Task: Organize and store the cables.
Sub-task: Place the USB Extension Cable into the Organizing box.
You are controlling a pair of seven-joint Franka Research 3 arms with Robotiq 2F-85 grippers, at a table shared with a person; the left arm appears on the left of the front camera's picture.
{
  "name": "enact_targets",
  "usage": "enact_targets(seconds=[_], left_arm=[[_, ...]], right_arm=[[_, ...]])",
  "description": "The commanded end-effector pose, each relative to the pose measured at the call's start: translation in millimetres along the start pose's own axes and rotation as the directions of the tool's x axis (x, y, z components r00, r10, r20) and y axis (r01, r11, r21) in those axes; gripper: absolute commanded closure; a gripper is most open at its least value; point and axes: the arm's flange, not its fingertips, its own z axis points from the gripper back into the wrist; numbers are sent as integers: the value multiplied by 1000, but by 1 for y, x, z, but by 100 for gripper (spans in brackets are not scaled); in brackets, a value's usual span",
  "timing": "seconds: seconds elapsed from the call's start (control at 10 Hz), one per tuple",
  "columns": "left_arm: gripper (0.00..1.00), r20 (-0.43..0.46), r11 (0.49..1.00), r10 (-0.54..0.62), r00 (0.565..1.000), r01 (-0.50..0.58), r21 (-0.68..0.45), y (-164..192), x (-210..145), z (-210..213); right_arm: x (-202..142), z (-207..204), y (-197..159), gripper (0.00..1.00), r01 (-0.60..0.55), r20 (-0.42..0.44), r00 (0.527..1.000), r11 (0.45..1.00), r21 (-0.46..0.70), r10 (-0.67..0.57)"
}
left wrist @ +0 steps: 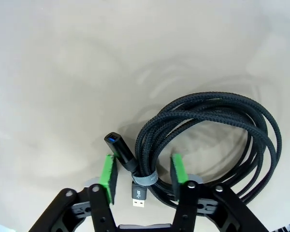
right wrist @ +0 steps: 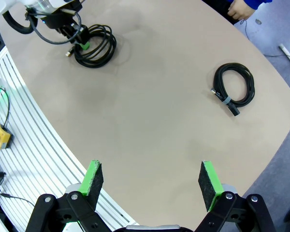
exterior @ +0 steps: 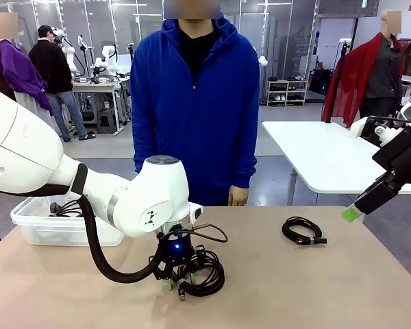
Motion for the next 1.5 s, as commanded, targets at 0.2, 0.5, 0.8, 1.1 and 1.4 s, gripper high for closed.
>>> enact_targets(seconds=[0.2,0.5,0.8,1.1,1.4], left_arm=[[81,-15,999,37,999,-37,4,-5,-2,3],[100,3,999,43,999,-43,14,-6,-3,14],[100,6,1000,-19,1000,19,18,-4,-7,50],[88,-23,977,-212,977,212,29,2,-10,106],[88,62,942,-333,941,329,62,10,1,131]], right_arm=[[-1,0,0,0,2,-14,1000,1000,-11,-2],[-1,0,0,0,2,-14,1000,1000,-11,-2],[-1,0,0,0,2,-14,1000,1000,-11,-2],[-1,0,0,0,2,-14,1000,1000,-11,-2],[-1,0,0,0,2,-14,1000,1000,-11,-2]])
